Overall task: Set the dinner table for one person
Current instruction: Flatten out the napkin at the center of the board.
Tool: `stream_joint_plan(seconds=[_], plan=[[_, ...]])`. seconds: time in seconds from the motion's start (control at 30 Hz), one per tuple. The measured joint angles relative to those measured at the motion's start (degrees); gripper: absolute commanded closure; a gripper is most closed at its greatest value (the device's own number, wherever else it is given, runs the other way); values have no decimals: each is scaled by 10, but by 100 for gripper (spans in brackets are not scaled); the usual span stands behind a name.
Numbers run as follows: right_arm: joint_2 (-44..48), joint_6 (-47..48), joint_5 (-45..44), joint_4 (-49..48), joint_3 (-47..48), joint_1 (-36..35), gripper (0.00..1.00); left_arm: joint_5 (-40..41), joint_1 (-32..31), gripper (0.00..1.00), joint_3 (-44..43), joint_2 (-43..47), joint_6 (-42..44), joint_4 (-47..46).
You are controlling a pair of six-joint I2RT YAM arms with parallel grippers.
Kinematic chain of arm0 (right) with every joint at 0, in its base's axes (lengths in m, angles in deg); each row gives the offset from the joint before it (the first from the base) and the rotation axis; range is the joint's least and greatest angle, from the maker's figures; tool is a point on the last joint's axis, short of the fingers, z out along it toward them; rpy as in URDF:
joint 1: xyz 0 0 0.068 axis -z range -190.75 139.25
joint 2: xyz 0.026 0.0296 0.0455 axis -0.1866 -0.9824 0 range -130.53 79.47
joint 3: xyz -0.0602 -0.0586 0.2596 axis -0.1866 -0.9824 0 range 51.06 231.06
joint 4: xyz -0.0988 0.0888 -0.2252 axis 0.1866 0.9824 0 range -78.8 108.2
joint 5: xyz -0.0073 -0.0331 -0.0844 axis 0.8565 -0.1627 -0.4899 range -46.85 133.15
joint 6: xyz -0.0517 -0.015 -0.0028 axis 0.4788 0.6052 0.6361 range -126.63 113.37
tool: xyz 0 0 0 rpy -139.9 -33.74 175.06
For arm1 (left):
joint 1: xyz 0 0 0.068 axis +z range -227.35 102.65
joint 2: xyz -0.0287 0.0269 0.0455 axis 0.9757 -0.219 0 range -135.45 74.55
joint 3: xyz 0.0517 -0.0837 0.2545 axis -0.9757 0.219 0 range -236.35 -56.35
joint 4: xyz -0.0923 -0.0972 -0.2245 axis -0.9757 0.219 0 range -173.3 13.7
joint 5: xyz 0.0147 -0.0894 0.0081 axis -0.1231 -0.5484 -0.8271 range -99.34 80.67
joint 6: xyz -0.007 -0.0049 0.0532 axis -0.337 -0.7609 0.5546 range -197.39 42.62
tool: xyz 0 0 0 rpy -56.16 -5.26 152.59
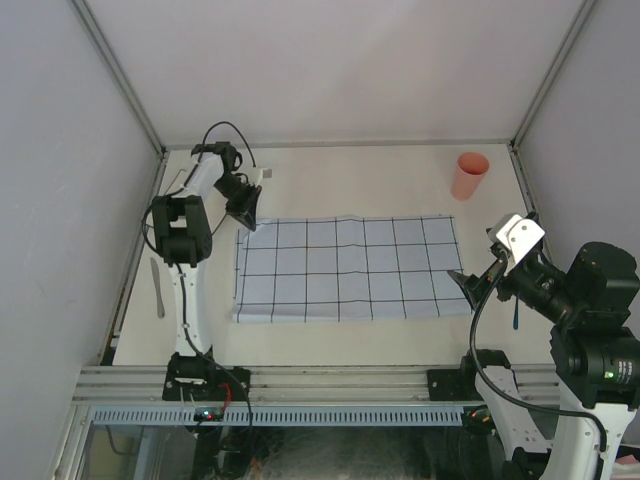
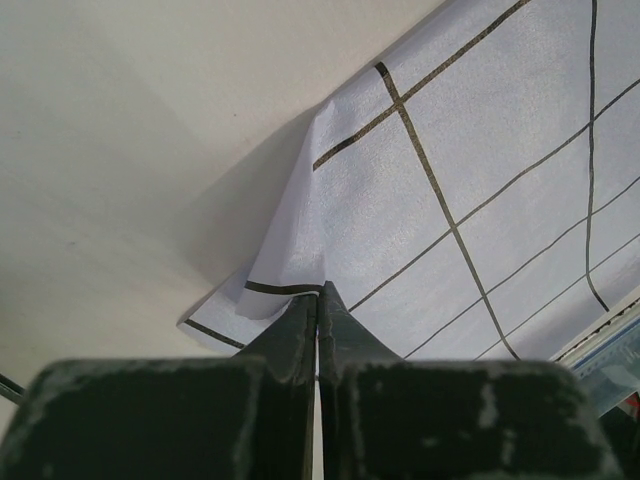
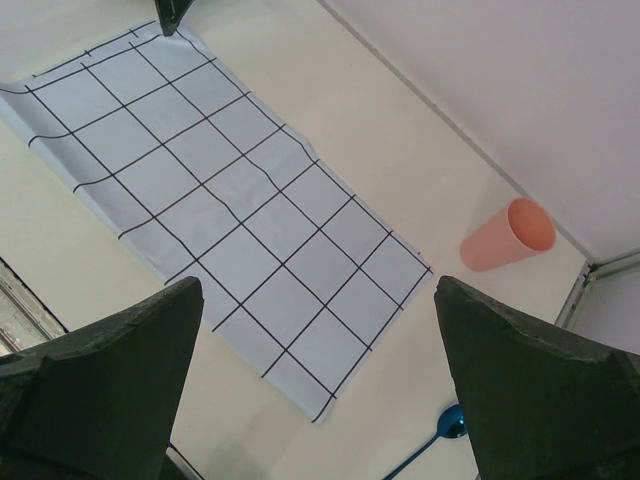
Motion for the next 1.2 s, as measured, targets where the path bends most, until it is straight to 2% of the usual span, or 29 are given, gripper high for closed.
stream_joint_plan(seconds=[0.3,0.63,0.93,1.2], plan=[[1,0,0,0,0,-1,0,-2,0,100,30,20,0,5],[13,0,0,0,0,-13,0,-15,0,100,92,102,5,13],[17,2,-2,0,0,-20,0,-16,0,100,142,108,10,13],[17,6,-5,0,0,-21,0,-17,0,100,146,109,10,14]])
